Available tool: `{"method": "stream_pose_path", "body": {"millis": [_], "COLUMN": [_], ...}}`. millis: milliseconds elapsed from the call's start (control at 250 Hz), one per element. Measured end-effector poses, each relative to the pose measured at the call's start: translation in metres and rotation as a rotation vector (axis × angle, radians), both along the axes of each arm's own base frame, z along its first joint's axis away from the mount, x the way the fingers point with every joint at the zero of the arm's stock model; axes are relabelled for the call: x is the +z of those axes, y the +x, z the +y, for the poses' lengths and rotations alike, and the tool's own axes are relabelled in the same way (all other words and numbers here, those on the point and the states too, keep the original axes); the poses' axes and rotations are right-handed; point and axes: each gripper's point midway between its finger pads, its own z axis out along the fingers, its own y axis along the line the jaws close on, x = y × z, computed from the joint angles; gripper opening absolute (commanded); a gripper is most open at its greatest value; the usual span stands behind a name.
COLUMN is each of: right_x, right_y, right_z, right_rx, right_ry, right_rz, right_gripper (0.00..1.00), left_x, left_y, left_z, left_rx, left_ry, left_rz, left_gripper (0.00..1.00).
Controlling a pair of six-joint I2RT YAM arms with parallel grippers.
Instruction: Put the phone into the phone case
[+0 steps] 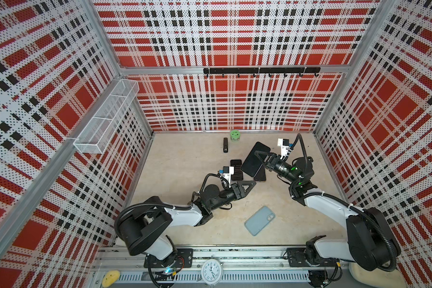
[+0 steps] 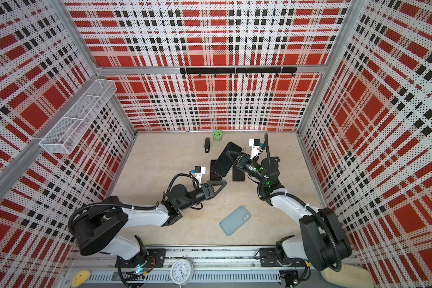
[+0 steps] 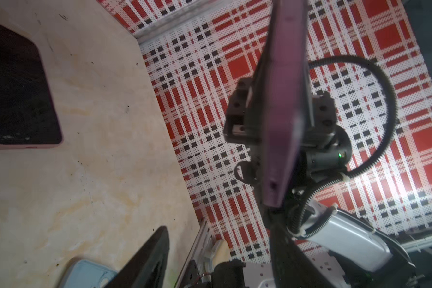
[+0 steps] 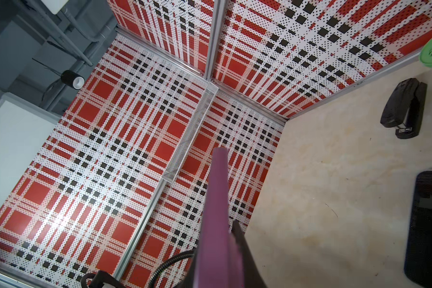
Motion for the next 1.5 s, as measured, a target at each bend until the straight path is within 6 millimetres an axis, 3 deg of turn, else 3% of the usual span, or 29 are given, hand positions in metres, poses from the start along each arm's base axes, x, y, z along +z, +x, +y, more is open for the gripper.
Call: {"method": "stream_pose_path", "body": {"millis": [88,304,528,872,1081,1161,1237,1321,1397,1501], "right_x": [-0.005,-0.009,-0.008,-0.01,-0.007,-0.001,-0.002,-0.008,-0.016,-0.024], "right_y": [0.0,-0.001,-0.002,-0.006,-0.004,-0.006,-0.006,-0.005,-0.006,-0.011], "right_z": [0.0,-0.002,-0.003,-0.005,-0.005,-0.006,-0.006,-0.004,-0.004,-0.007], "right_rx": [-0.003,-0.011,-0.011,-0.006,-0.008,-0.006,-0.006,-0.006,-0.013,-0.033], "right_ry": [0.011,0.02,0.038,0.066,0.09,0.101,0.1,0.075,0.026,-0.071], "right_rz": [0.016,0.027,0.026,0.034,0.023,0.001,0.0,0.012,0.025,0.049], "right_gripper": [0.0,0.0,0.0,0.0,0.0,0.12,0.36,0.54,0.63,0.68], "left_x": [-0.001,0.036,0.042,0.051,0.055,0.058,0.059,0.054,0.048,0.044], "left_y": [-0.001,-0.005,0.005,0.027,0.029,0.028,0.029,0.031,0.035,0.044], "left_z": [-0.004,-0.007,0.001,0.006,0.003,0.004,0.004,0.009,0.02,0.049], "left_rx": [0.031,0.068,0.116,0.162,0.154,0.152,0.156,0.168,0.192,0.24], "left_ry": [-0.004,-0.085,-0.101,-0.116,-0.147,-0.166,-0.161,-0.135,-0.108,-0.081], "left_rz": [-0.019,-0.129,-0.146,-0.16,-0.142,-0.138,-0.148,-0.153,-0.151,-0.147], "left_gripper": [0.65,0.64,0.57,0.27,0.06,0.01,0.0,0.0,0.0,0.0]}}
